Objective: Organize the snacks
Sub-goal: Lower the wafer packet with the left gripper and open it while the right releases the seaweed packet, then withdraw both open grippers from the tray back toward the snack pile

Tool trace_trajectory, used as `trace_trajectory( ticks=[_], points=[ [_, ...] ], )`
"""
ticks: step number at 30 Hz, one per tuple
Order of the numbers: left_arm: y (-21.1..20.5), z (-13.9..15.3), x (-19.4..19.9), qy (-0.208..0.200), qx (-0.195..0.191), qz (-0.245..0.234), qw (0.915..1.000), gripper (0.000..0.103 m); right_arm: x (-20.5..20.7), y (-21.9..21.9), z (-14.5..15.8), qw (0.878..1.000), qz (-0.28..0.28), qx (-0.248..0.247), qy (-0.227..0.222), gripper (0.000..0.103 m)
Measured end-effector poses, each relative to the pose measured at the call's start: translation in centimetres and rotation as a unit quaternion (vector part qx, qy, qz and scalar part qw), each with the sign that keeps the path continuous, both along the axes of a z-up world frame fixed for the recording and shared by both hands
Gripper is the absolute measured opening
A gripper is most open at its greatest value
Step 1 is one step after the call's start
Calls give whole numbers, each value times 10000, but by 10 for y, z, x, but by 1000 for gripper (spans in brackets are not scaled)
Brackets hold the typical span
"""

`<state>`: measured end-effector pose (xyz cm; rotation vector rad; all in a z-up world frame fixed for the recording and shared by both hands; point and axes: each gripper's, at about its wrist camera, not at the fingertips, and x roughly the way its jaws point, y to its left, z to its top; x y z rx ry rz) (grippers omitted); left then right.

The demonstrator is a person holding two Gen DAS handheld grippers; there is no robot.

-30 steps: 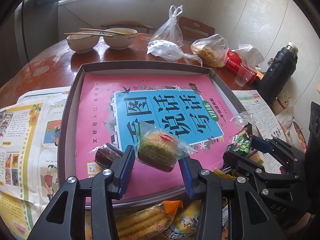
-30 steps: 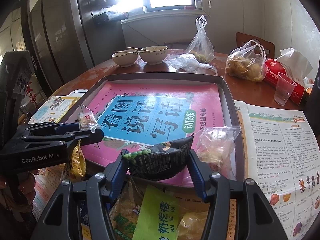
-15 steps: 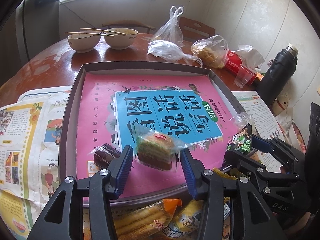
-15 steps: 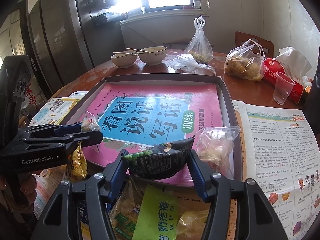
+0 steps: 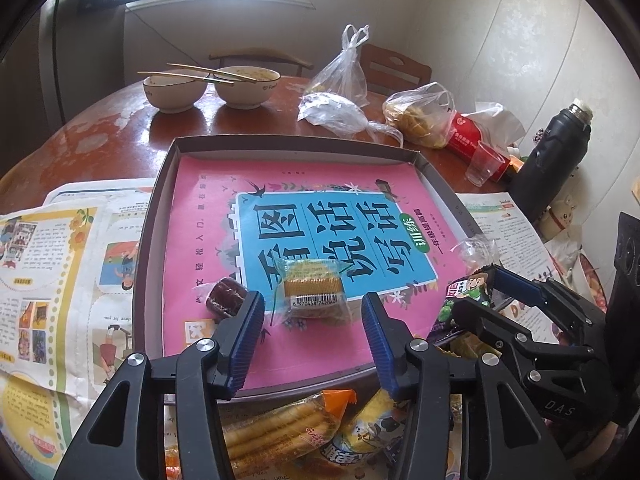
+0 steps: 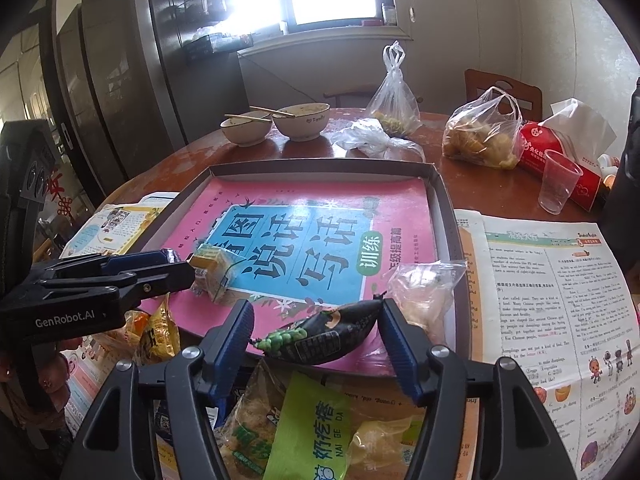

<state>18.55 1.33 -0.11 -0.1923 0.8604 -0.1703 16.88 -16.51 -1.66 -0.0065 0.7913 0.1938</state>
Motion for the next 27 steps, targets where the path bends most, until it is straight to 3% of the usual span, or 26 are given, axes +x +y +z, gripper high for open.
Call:
trace_trajectory(
  ticks=[4, 21, 27],
  points=[
    [2, 2, -3, -25, -22, 41, 10000, 64, -2, 0, 3, 10000, -8, 20, -45, 66],
    [18, 20, -18, -223, -67, 309, 9992, 67, -6, -10, 16, 9996, -188, 69, -220, 67],
    [25, 27, -26, -313, -66, 495, 9983, 70, -12, -14, 26, 9986, -233, 212, -418, 73]
  ],
)
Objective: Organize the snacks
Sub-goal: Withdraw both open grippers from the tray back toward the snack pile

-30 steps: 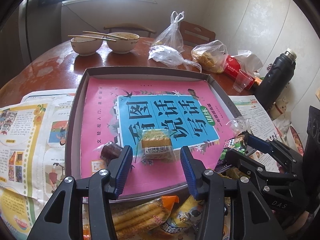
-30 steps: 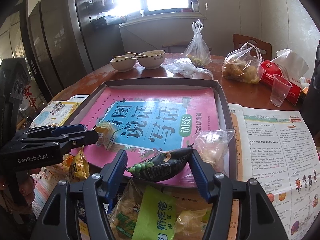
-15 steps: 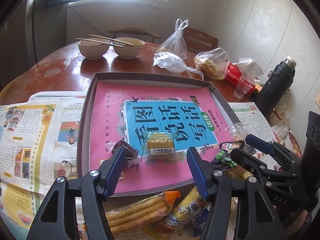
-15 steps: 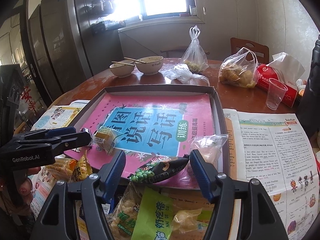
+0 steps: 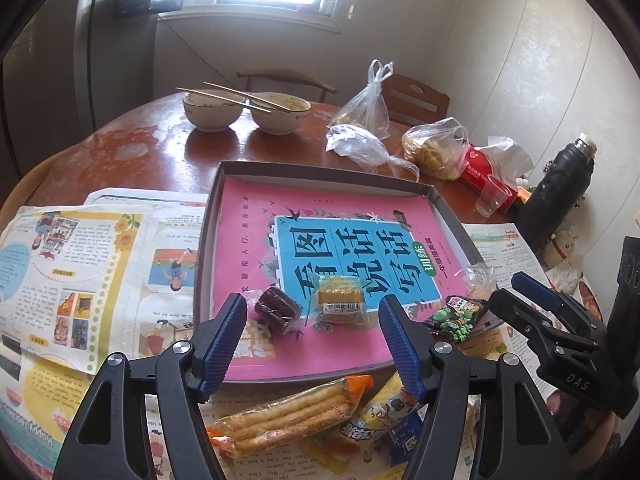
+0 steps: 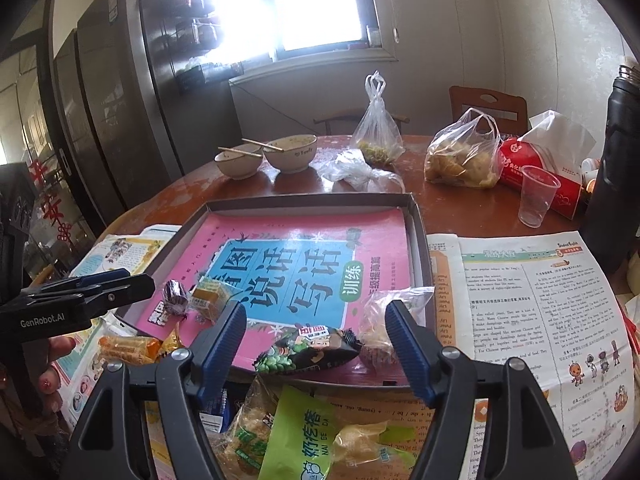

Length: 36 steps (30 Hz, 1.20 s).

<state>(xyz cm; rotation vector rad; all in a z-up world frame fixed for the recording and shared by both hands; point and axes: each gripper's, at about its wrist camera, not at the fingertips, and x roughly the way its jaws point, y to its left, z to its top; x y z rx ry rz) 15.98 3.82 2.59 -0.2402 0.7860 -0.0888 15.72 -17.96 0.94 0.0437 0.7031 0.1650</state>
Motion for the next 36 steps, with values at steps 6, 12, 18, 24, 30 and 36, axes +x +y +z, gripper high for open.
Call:
trace_trajectory(
  ticks=[6, 12, 18, 24, 30, 36],
  points=[
    [3, 9, -8, -143, -28, 31, 9999, 74, -3, 0, 5, 9999, -1, 76, -77, 74],
    [0, 17, -15, -241, -29, -4, 9997, 75, -7, 2, 12, 9998, 30, 124, -170, 75],
    [-3, 24, -25, -368, 10, -50, 9993, 76, -15, 4, 20, 9995, 75, 134, -294, 77],
    [-5, 32, -33, -470, 57, -40, 9989, 78, -21, 4, 27, 9992, 98, 150, -363, 79],
    [-5, 38, -42, -538, 98, -40, 9985, 78, -30, 1, 34, 9989, 94, 144, -441, 80],
    [-7, 44, -51, -584, 136, -62, 9982, 78, -39, 1, 41, 9986, 112, 93, -513, 82]
  ],
)
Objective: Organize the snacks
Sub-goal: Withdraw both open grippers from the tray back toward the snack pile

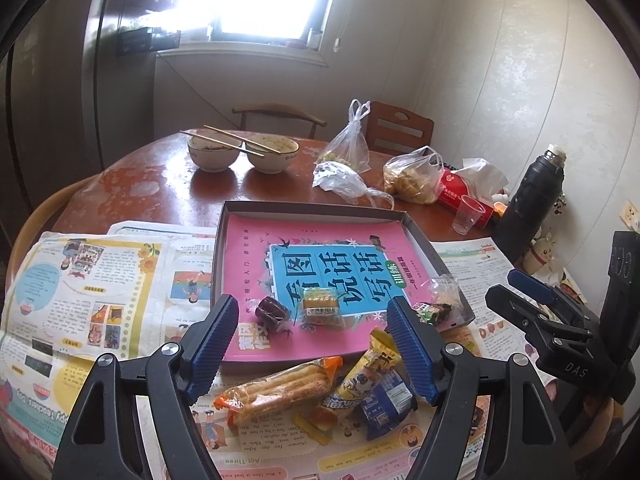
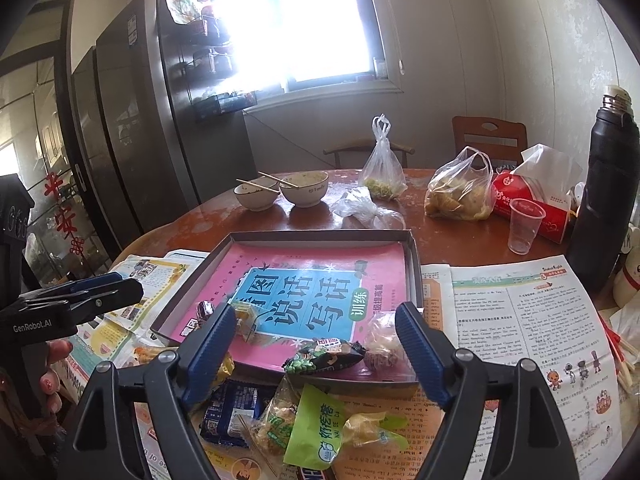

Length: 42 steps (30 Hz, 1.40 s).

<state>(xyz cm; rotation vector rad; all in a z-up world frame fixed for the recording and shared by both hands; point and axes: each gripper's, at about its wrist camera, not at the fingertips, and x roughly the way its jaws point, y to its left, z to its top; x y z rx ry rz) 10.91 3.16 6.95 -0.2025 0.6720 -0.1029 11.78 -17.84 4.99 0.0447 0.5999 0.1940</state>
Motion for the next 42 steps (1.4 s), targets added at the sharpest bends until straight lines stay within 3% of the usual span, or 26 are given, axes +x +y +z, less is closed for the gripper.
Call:
trace_trajectory(
  ticks=[21, 42],
  points=[
    [-5, 12, -27, -114, 101, -54, 9999, 78, -24, 4, 17, 9998, 101, -31, -184, 82],
    [-19, -12, -40, 173, 330, -232, 9990, 78, -38, 0, 17, 9998, 113, -46, -144, 82]
  ],
)
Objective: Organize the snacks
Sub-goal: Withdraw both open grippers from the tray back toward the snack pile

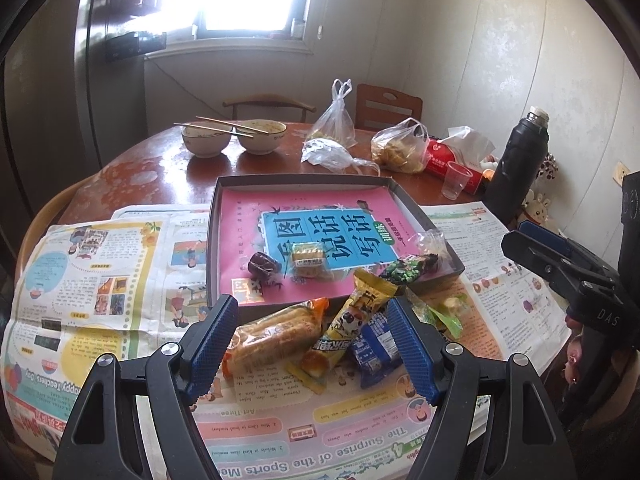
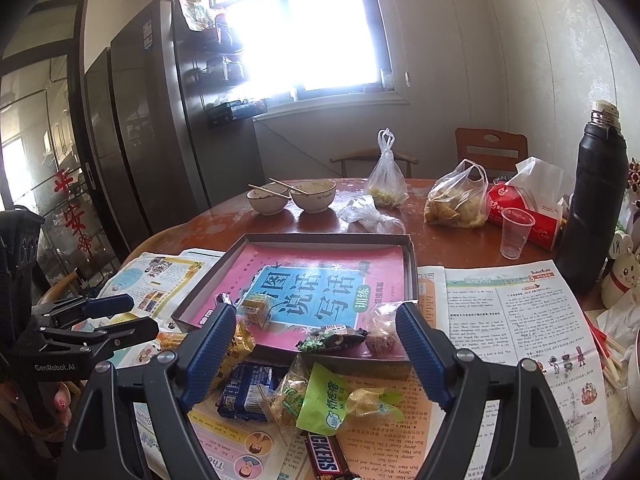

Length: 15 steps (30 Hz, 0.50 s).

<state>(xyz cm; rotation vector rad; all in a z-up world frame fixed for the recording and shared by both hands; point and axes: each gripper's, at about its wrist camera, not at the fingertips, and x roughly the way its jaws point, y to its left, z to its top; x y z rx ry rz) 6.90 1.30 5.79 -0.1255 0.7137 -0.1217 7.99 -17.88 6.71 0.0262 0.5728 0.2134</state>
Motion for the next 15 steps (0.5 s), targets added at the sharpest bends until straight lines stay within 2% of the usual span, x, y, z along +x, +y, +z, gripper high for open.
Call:
trace_trajectory(
  ticks=[15],
  points=[
    [-7, -16, -2, 282, 171, -137, 9994, 78, -8, -5, -8, 9998, -23, -11, 183, 82]
  ],
)
